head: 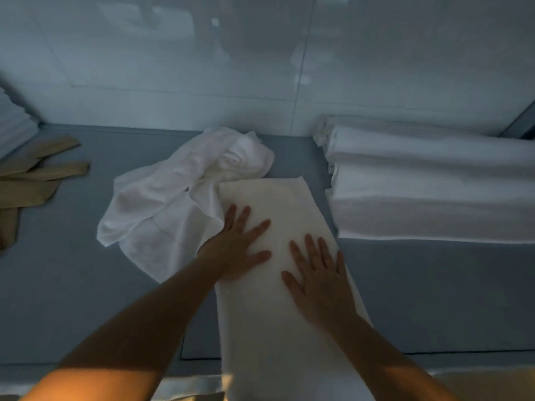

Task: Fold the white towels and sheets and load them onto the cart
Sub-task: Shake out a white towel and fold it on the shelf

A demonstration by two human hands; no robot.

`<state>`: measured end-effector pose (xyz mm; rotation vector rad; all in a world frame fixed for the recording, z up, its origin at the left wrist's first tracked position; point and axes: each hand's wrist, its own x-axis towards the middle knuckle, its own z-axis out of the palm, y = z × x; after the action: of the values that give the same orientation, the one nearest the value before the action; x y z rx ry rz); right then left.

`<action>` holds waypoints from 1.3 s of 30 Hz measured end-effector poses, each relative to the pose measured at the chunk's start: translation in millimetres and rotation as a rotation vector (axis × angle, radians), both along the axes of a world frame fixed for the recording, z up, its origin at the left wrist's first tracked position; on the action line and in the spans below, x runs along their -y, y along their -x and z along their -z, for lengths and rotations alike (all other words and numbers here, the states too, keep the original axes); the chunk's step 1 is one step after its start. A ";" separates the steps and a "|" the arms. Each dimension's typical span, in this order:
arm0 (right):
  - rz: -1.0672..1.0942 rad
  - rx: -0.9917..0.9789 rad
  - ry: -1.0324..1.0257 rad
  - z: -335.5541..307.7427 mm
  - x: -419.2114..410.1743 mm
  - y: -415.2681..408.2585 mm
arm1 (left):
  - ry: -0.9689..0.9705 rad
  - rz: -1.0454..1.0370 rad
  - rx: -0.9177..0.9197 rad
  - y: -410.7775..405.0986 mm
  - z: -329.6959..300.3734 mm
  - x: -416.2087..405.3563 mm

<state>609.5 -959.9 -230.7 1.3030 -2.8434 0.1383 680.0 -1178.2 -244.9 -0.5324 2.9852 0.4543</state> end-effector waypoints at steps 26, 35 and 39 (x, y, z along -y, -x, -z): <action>0.209 -0.050 0.109 1.0 -2.4 -21.3 | -0.074 -0.276 -0.022 54.2 -5.5 21.6; 0.165 0.021 0.059 7.8 0.3 -9.1 | 0.154 -0.114 -0.103 11.6 2.6 -84.0; 0.117 0.046 0.104 8.8 -2.2 -2.4 | 0.184 -0.118 -0.154 -20.4 5.4 -100.0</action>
<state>611.9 -957.6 -239.5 1.1265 -2.8974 0.3142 700.5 -1078.2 -250.2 -0.7241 3.1747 0.2394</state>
